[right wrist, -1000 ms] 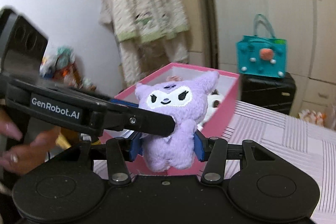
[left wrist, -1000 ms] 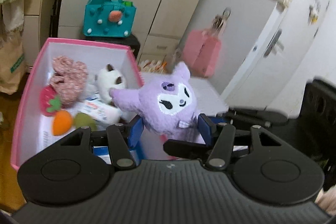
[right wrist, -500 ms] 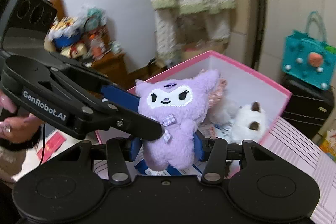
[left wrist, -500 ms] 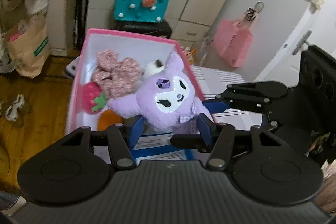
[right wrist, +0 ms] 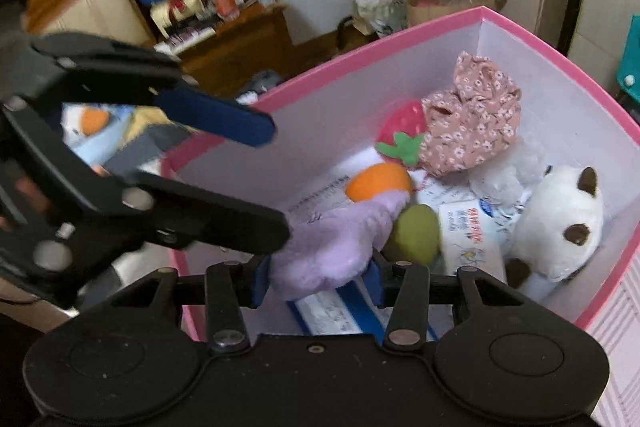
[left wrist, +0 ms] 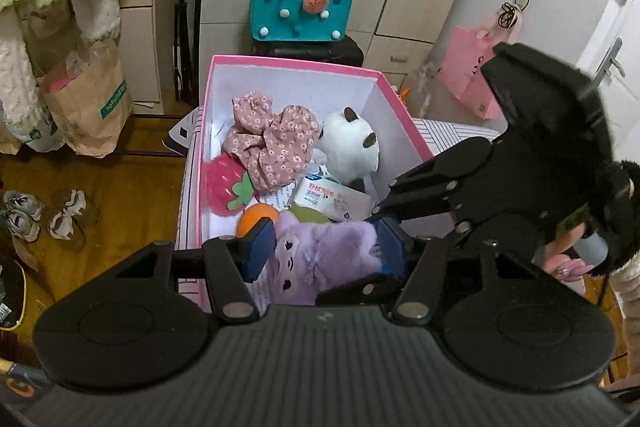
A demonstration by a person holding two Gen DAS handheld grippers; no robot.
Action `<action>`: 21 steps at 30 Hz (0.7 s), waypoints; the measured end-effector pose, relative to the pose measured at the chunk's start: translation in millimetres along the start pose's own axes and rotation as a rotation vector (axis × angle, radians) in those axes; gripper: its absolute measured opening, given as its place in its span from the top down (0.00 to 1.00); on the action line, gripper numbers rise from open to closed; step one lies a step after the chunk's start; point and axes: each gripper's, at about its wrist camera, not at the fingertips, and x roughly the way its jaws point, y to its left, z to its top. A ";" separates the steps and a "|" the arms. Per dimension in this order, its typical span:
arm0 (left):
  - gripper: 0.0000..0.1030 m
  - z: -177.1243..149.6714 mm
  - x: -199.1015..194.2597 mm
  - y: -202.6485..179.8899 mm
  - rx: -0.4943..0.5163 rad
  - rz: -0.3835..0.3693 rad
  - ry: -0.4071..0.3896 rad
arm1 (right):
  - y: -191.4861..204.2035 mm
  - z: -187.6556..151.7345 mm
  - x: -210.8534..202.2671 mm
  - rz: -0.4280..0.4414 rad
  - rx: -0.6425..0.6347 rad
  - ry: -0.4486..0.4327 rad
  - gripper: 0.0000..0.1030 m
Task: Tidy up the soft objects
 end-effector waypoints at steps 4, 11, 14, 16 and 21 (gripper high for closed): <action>0.45 0.4 -2.9 0.0 -0.010 -0.010 -0.011 | 2.5 -9.1 -6.2 -0.051 -0.022 0.013 0.47; 0.43 2.3 -2.1 0.3 -0.017 0.003 -0.047 | -0.7 -24.3 -46.8 -0.138 0.035 -0.090 0.33; 0.42 1.0 -3.2 0.8 0.003 -0.001 -0.083 | 2.4 -36.4 -68.4 -0.174 0.071 -0.171 0.33; 0.35 -0.1 -3.5 1.4 -0.001 0.059 -0.092 | 7.5 -47.3 -83.8 -0.187 0.093 -0.217 0.33; 0.31 -0.8 -8.9 -11.3 0.064 0.082 -0.101 | 27.2 -64.0 -117.0 -0.286 0.080 -0.278 0.25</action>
